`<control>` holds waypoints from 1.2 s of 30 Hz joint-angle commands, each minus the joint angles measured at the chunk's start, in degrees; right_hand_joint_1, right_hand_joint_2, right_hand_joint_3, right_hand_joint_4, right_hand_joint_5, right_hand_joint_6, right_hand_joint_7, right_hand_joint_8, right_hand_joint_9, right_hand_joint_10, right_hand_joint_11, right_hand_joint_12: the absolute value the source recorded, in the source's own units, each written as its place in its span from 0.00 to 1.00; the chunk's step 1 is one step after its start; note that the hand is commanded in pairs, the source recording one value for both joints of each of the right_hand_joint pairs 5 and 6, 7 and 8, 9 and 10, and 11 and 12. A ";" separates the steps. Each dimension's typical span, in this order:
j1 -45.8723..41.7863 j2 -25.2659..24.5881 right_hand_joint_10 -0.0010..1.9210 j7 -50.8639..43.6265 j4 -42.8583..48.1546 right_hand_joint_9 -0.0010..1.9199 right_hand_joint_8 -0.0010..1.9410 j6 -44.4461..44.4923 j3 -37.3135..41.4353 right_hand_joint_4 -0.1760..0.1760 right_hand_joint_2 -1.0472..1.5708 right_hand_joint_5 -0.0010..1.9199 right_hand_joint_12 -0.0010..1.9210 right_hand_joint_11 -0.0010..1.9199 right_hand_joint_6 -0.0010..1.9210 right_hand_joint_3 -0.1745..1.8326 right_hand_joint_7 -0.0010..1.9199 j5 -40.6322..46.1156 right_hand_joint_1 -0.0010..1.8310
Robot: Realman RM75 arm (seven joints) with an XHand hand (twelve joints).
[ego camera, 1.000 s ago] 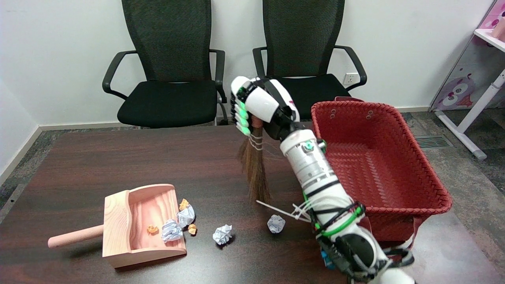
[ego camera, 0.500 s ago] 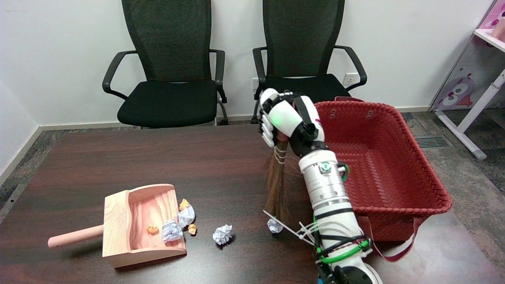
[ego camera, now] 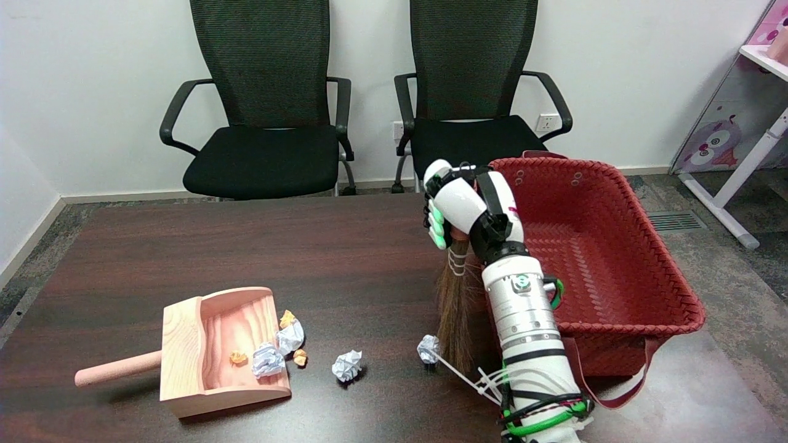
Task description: Sweep the paper ball into the dustpan.
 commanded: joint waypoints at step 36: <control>5.71 0.99 1.00 -0.35 12.57 1.00 0.99 1.50 -3.77 0.62 0.88 1.00 1.00 1.00 1.00 0.91 1.00 -23.51 0.37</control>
